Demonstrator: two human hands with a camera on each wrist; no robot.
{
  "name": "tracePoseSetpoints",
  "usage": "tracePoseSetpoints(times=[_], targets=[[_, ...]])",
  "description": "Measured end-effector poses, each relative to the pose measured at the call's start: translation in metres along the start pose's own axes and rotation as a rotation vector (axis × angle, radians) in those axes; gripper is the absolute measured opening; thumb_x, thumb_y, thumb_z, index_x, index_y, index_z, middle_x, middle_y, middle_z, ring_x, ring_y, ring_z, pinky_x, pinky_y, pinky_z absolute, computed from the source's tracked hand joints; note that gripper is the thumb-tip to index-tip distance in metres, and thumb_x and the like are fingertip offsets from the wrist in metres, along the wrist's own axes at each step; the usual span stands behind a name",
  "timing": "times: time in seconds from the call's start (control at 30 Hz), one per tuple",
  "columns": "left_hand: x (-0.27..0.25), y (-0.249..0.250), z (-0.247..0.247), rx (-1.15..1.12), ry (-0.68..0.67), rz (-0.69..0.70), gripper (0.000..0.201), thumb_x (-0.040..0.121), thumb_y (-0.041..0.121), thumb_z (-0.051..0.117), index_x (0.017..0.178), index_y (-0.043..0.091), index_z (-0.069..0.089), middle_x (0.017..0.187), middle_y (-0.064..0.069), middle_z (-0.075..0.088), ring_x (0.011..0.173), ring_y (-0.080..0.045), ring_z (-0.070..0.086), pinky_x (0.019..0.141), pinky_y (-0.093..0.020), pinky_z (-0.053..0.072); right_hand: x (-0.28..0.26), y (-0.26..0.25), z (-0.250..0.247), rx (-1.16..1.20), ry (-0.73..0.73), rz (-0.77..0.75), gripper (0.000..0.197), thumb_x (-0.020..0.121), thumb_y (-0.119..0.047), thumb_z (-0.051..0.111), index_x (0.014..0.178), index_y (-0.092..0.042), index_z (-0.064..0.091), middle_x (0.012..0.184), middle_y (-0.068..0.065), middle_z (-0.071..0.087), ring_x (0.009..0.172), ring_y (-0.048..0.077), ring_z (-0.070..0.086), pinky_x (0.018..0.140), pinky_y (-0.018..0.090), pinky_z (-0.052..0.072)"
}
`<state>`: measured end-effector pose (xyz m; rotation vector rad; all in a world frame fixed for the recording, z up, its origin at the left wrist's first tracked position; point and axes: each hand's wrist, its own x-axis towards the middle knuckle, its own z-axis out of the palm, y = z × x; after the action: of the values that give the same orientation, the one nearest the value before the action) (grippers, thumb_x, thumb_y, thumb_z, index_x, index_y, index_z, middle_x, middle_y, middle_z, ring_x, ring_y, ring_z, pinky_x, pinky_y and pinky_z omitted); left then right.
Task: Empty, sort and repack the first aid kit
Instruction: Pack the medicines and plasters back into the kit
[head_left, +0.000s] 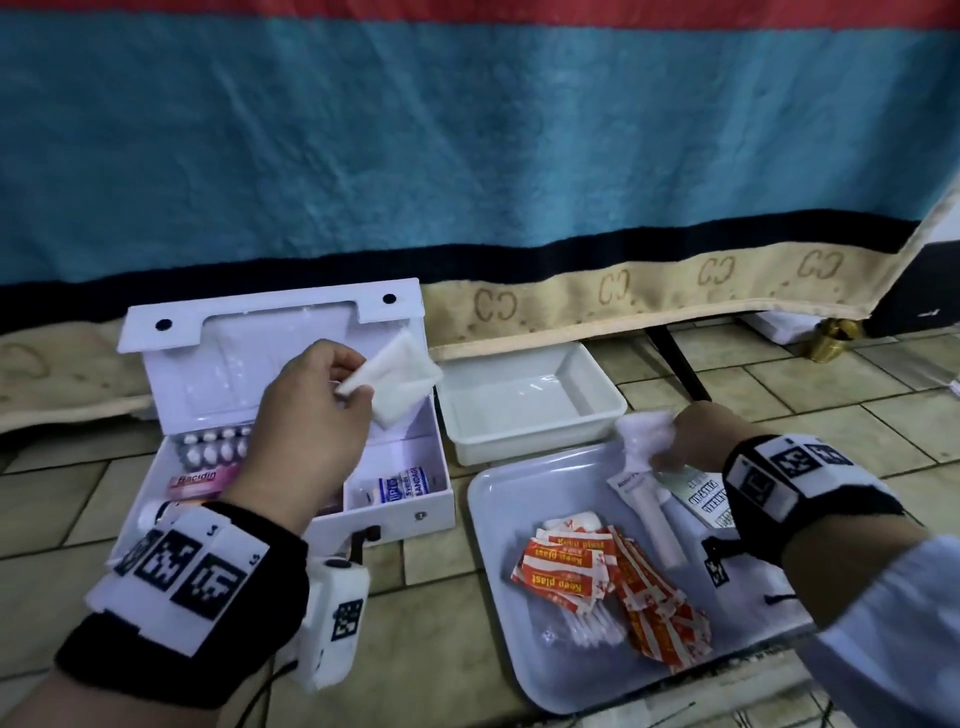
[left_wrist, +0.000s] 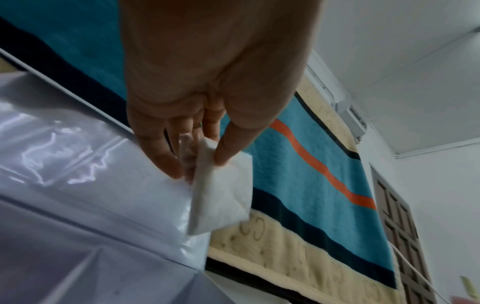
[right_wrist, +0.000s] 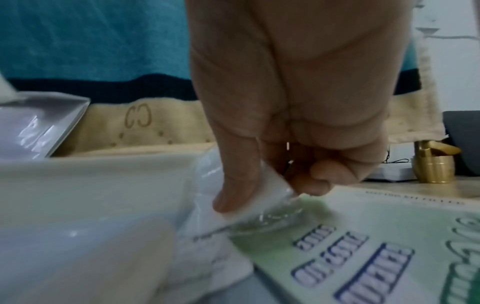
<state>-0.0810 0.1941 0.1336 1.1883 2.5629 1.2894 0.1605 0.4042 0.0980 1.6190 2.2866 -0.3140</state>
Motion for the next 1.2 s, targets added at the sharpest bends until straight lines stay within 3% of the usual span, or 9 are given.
tracePoseSetpoints(times=[0.17,0.23,0.3,0.53,0.7,0.8,0.97,1.07,1.2], targets=[[0.017,-0.010,-0.007,0.139,-0.130,-0.011,0.014,0.086,0.007,0.059,0.096,0.016,0.061,0.089,0.002,0.060,0.084,-0.019,0.054,0.072,-0.024,0.035,-0.001,0.022,-0.021,0.136,0.150,0.020,0.041,0.087,-0.036,0.063,0.097,0.004,0.065,0.102,0.020,0.064,0.097,0.029,0.059,0.071,0.024,0.034],[0.023,-0.013,-0.002,0.208,-0.174,0.010,0.012,0.086,0.008,0.060,0.096,0.014,0.062,0.090,0.000,0.059,0.086,-0.019,0.053,0.074,-0.025,0.037,-0.007,0.027,-0.032,0.199,0.216,0.055,0.030,0.086,-0.028,0.065,0.085,0.003,0.063,0.098,0.022,0.063,0.085,0.028,0.054,0.070,0.026,0.033],[0.029,-0.016,0.004,0.261,-0.210,-0.006,0.011,0.086,0.009,0.060,0.095,0.015,0.061,0.094,-0.001,0.059,0.086,-0.020,0.053,0.074,-0.026,0.038,-0.015,0.026,-0.041,0.249,0.283,0.064,0.028,0.086,-0.022,0.066,0.091,0.006,0.064,0.096,0.023,0.062,0.081,0.028,0.051,0.070,0.028,0.034],[0.042,-0.015,0.019,0.352,-0.348,-0.012,0.011,0.085,0.007,0.062,0.088,0.016,0.057,0.102,-0.007,0.061,0.089,-0.021,0.054,0.071,-0.028,0.040,-0.034,-0.012,-0.052,0.340,0.400,-0.092,0.020,0.083,-0.019,0.067,0.085,0.001,0.067,0.090,0.021,0.070,0.089,0.034,0.064,0.069,0.031,0.043],[0.036,-0.018,0.018,0.598,-0.439,0.017,0.036,0.090,0.002,0.050,0.123,0.014,0.059,0.124,-0.012,0.054,0.110,-0.029,0.055,0.094,-0.034,0.047,-0.050,-0.064,-0.052,0.401,0.375,-0.356,0.009,0.084,-0.009,0.057,0.088,-0.008,0.065,0.089,0.016,0.070,0.080,0.030,0.063,0.070,0.033,0.051],[0.031,-0.027,0.000,0.515,-0.391,-0.050,0.038,0.092,0.008,0.050,0.129,0.016,0.052,0.128,-0.013,0.050,0.111,-0.029,0.053,0.093,-0.036,0.047,-0.057,-0.098,-0.051,0.427,0.331,-0.477,0.022,0.085,-0.006,0.057,0.105,-0.016,0.058,0.089,0.007,0.063,0.075,0.022,0.056,0.055,0.024,0.043],[0.005,-0.041,-0.040,0.387,-0.504,-0.118,0.021,0.081,0.025,0.071,0.100,0.023,0.063,0.098,0.004,0.064,0.089,-0.015,0.061,0.065,-0.022,0.044,-0.060,-0.154,-0.045,0.303,0.337,-0.607,0.025,0.085,-0.006,0.059,0.106,-0.019,0.060,0.097,0.009,0.065,0.084,0.025,0.061,0.067,0.024,0.043],[-0.010,-0.050,-0.049,0.427,-0.600,-0.136,0.017,0.071,0.025,0.080,0.076,0.030,0.064,0.078,0.014,0.064,0.082,-0.008,0.061,0.071,-0.022,0.047,-0.058,-0.186,-0.037,0.166,0.316,-0.661,0.032,0.089,0.000,0.046,0.114,-0.015,0.060,0.107,0.010,0.063,0.098,0.027,0.061,0.073,0.025,0.043],[-0.019,-0.059,-0.046,0.447,-0.524,-0.158,0.021,0.076,0.017,0.073,0.060,0.026,0.063,0.059,0.014,0.059,0.070,-0.002,0.059,0.063,-0.019,0.044,-0.051,-0.219,-0.023,-0.015,0.218,-0.632,0.032,0.087,0.002,0.043,0.111,-0.008,0.062,0.112,0.011,0.062,0.095,0.027,0.061,0.074,0.030,0.048]])
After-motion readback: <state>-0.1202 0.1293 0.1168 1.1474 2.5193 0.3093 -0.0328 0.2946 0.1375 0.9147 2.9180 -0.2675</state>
